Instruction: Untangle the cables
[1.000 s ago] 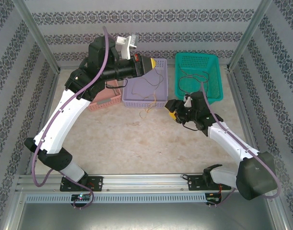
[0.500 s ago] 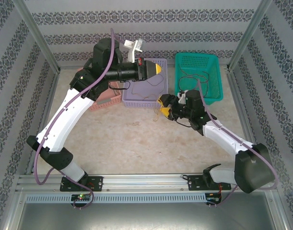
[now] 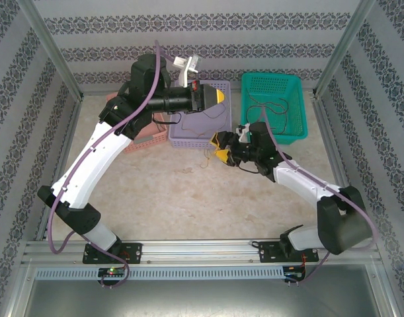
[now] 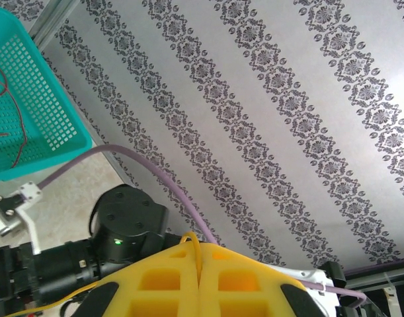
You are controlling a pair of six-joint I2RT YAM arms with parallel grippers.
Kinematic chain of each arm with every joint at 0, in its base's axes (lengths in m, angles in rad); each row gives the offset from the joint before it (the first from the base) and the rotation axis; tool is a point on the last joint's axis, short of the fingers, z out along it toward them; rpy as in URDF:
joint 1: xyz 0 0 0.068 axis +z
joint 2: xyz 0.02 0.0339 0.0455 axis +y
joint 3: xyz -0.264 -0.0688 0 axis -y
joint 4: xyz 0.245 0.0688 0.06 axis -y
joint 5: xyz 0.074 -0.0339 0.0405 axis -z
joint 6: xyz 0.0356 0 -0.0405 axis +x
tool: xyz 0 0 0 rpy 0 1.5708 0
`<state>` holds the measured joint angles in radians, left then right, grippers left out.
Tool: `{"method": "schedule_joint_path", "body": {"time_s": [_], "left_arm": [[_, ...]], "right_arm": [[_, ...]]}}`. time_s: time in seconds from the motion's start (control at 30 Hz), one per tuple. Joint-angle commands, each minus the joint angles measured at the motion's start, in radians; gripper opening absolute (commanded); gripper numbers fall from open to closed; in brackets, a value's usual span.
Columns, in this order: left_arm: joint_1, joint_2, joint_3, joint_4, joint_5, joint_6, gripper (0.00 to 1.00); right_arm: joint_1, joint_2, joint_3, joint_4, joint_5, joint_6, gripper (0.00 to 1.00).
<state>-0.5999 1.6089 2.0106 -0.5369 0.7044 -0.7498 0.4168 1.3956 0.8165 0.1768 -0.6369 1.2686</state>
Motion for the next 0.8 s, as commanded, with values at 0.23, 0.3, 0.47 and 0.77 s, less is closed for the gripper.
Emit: {"method": "schedule_joint_path", "body": {"time_s": [0.23, 0.3, 0.47, 0.77], "left_arm": [[0.014, -0.053, -0.026, 0.078, 0.012, -0.036, 0.00], [0.014, -0.055, -0.026, 0.081, 0.010, -0.037, 0.00], [0.014, -0.060, -0.024, 0.088, 0.013, -0.047, 0.00], [0.015, -0.069, -0.009, 0.075, -0.001, -0.036, 0.00]], "right_arm": [[0.034, 0.078, 0.088, 0.051, -0.043, -0.029, 0.58], [0.035, 0.088, 0.086, 0.045, -0.045, -0.036, 0.55], [0.034, 0.119, 0.098, 0.055, -0.032, -0.050, 0.49], [0.017, 0.121, 0.100, 0.022, 0.001, -0.082, 0.05]]}}
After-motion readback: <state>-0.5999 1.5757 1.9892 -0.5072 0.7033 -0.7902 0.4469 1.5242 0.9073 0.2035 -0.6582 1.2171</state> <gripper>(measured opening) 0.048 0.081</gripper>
